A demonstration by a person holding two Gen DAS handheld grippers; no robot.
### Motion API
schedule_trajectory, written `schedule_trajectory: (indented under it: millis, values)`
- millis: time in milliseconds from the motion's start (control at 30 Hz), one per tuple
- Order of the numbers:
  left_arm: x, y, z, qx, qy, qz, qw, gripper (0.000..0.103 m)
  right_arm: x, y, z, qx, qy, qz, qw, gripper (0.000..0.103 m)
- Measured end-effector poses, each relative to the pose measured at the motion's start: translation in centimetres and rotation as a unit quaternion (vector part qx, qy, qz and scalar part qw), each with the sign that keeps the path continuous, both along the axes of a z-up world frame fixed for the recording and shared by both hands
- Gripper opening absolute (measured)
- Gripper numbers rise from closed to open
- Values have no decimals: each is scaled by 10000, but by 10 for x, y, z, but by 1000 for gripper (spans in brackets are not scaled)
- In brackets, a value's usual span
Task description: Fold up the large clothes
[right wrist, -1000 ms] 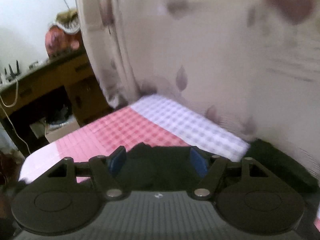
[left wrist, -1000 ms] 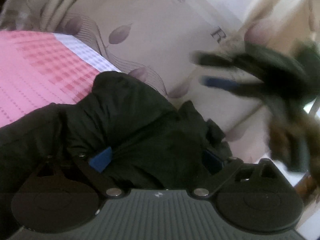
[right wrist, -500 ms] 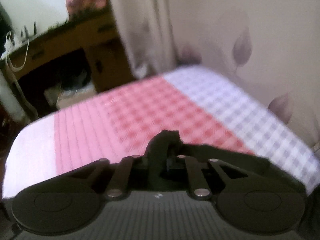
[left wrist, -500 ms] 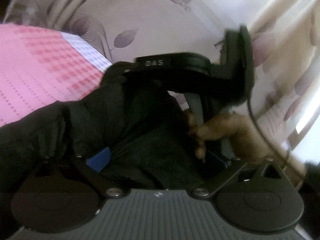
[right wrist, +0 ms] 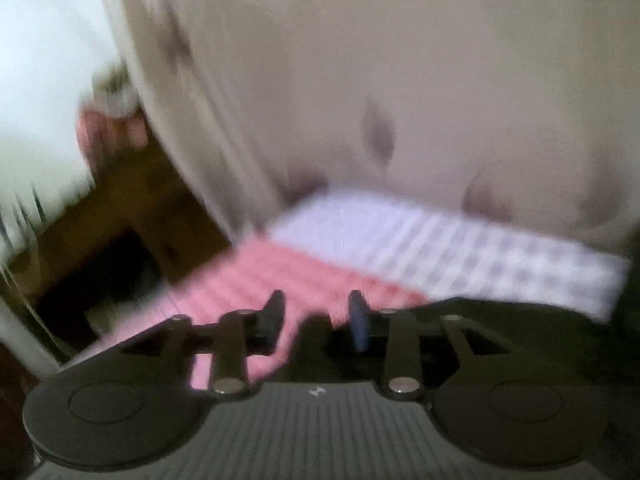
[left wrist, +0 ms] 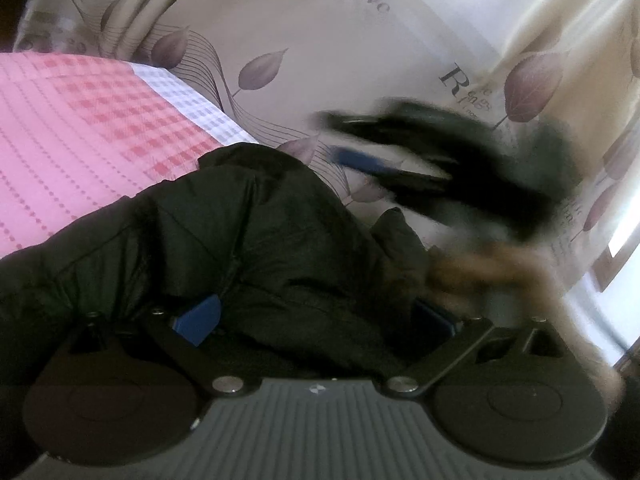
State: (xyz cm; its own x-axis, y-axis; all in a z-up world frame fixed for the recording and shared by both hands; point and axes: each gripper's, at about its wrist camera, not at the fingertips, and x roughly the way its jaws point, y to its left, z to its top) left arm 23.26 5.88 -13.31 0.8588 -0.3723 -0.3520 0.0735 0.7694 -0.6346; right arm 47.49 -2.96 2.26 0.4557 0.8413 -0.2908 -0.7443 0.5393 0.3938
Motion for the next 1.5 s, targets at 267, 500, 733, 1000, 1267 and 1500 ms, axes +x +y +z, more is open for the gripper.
schedule_trajectory:
  millis: [267, 500, 733, 1000, 1267, 1500]
  values:
    - [0, -1, 0, 50, 19, 21, 10000, 101, -96, -182, -51, -1435, -816, -815, 9829, 46]
    - [1, -3, 1, 223, 58, 56, 9997, 101, -124, -263, -129, -1783, -913, -1637, 9660, 32]
    - [3, -9, 2, 453, 129, 91, 9989, 100, -143, -316, -165, -1605, -932, -1698, 9678, 33]
    - [4, -15, 6, 709, 184, 90, 9973, 101, -164, -320, -166, -2241, -57, -3125, 9231, 47]
    - [4, -23, 9, 992, 246, 167, 9946, 103, -172, -310, -160, -2572, -300, -3362, 9055, 102]
    - [5, -29, 10, 1239, 299, 200, 9916, 103, -172, -310, -168, -2664, -318, -3466, 8988, 103]
